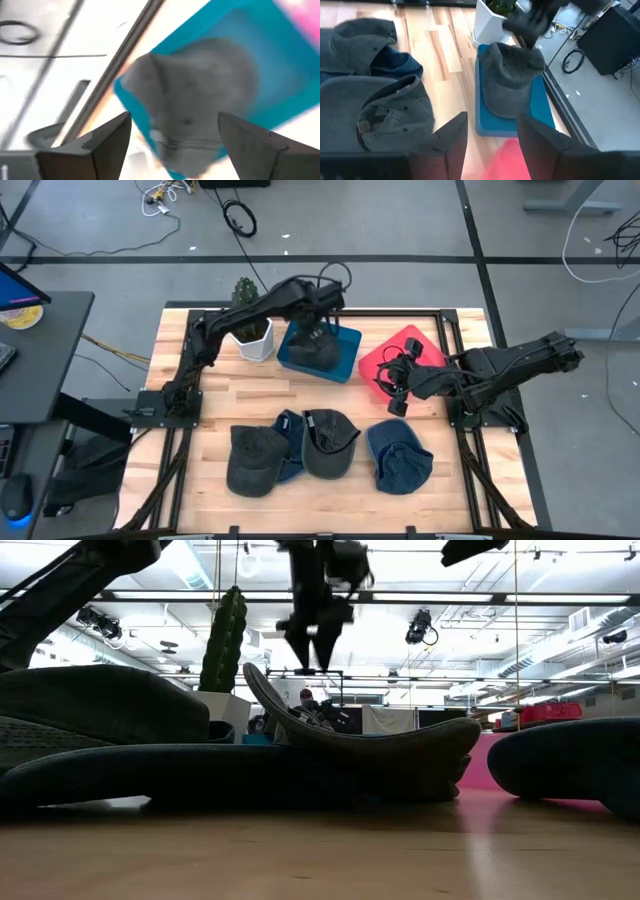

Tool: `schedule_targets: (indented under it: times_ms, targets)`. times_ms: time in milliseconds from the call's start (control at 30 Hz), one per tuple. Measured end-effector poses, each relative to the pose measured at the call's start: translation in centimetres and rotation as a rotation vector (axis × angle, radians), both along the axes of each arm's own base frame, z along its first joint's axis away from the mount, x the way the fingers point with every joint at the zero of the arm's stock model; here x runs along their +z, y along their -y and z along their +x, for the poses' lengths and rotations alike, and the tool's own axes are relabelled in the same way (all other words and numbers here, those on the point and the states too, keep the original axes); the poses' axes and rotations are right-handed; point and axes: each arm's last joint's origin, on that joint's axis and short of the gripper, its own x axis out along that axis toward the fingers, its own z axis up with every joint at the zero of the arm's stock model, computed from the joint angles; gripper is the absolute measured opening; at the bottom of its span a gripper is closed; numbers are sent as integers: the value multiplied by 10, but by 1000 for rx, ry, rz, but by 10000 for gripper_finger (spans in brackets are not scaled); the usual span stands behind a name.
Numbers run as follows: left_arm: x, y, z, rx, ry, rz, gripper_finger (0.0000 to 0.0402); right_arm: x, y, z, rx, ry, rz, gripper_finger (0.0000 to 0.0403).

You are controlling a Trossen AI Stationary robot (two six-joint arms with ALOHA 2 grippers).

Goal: Pick & Place hat
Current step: Put the right black cap into the blue bin

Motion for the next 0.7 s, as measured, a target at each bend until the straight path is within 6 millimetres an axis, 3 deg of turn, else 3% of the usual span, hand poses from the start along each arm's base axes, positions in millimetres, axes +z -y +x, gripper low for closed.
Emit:
schedule_targets:
  times_ms: [200,367,533,700]
  targets:
    - [37,33,-11,7,227,-207,276,7,6,-18,-30,10,-2,173]
    - [55,69,-15,-61,285,-275,234,15,10,-31,-53,59,29,173]
    - [59,116,-16,-280,249,-416,158,15,11,-34,-54,44,25,173]
    - [57,158,-17,-343,199,-476,61,8,11,-34,-54,18,24,173]
